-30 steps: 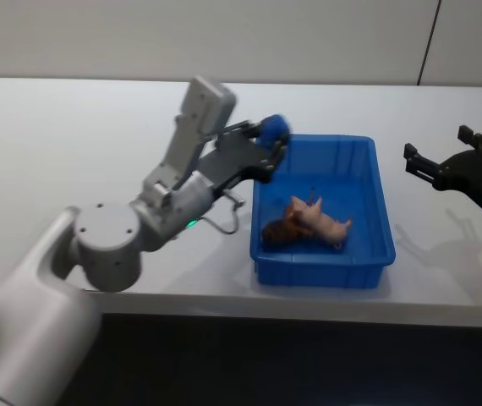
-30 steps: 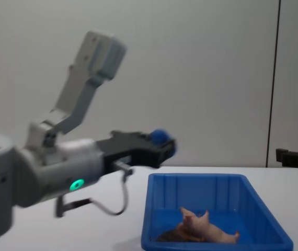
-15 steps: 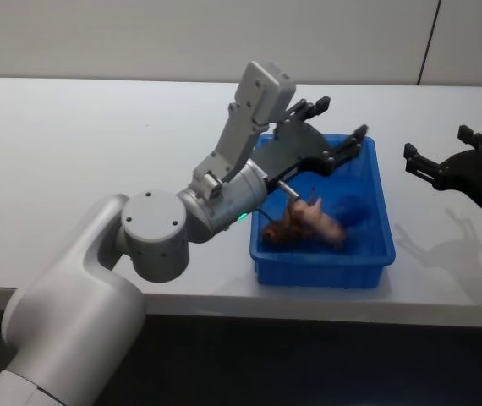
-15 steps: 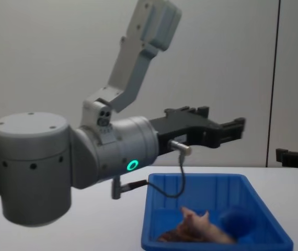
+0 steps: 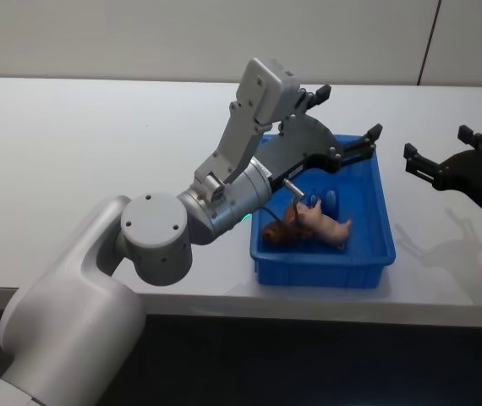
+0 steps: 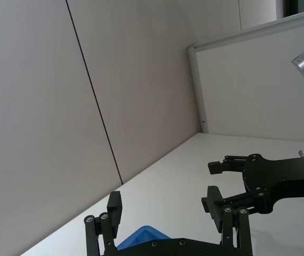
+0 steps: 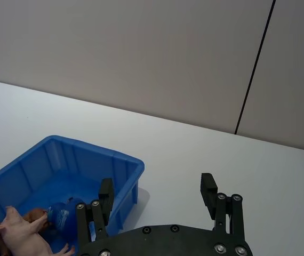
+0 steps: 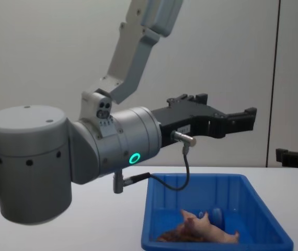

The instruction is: Pick up the two dolls from the table and place them into the box.

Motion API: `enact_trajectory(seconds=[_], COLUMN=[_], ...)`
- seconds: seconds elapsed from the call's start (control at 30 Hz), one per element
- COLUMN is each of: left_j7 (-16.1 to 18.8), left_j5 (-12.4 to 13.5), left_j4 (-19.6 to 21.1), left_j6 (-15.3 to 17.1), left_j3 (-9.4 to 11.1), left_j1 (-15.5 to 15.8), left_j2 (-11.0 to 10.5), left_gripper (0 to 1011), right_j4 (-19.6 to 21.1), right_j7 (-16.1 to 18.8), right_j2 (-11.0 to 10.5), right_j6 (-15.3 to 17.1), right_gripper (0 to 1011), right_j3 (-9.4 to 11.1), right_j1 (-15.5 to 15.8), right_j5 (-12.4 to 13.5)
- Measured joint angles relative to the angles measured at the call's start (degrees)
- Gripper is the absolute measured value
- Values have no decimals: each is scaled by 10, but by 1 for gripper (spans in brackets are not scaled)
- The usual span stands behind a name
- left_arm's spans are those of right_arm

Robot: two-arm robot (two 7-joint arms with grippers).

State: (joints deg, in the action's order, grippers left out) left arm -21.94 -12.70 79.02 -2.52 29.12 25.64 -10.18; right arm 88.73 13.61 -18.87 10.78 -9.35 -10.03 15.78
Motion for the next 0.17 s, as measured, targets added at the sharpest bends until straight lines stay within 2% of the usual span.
enact_trajectory(seconds=[0.17], left_j7=[6], left_j5=[-1], left_j4=[10], left_j6=[-1], left_j3=[-1], left_j1=[-5], left_j2=[-4], left_gripper=[1001], right_j4=[0], right_j7=[0], right_j2=[0], right_j6=[0], right_gripper=[1000], right_j3=[0], right_j1=[0], right_j5=[0])
